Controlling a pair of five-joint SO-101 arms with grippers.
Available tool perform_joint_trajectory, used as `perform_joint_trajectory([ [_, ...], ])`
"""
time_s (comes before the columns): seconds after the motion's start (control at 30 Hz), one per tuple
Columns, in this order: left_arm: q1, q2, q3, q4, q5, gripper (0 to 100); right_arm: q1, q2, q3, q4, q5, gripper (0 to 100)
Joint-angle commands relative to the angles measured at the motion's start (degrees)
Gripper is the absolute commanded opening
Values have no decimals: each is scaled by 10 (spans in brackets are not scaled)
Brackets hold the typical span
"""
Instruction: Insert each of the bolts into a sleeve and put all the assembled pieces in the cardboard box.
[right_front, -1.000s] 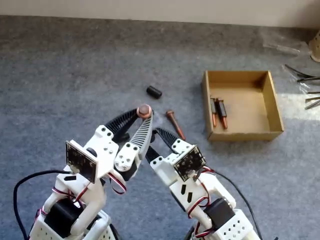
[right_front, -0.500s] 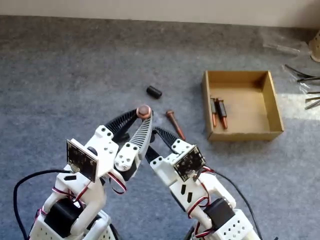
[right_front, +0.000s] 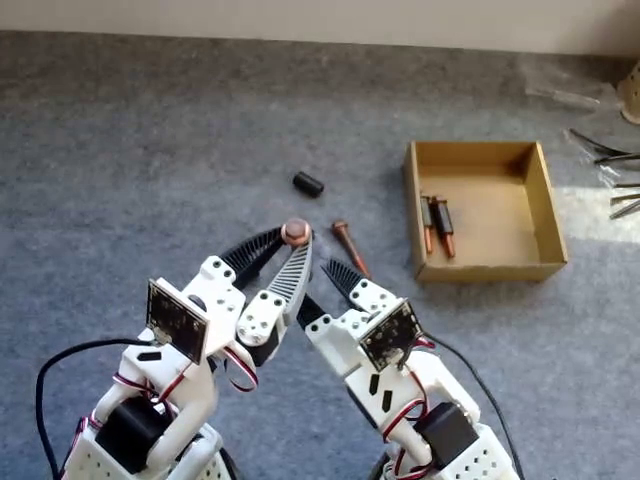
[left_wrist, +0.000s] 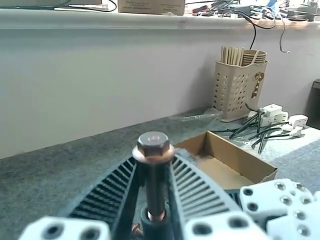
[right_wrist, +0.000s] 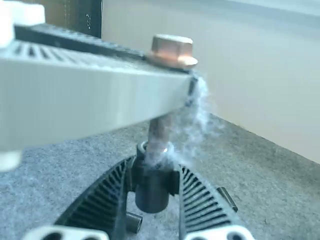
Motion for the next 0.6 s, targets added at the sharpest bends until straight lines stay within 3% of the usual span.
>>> perform_joint_trajectory([
  [0.0, -13, 2, -2, -3, -4, 4, -6, -13, -42, -1, 2, 4],
  [0.23, -14, 2, 0, -3, -6, 7, -6, -13, -44, 0, 2, 4],
  [0.43, -15, 2, 21, -3, -6, 168, -4, -13, -43, 0, 2, 4],
  [0.57, -26, 2, 22, -3, -6, 185, -4, -13, -43, 0, 2, 4],
])
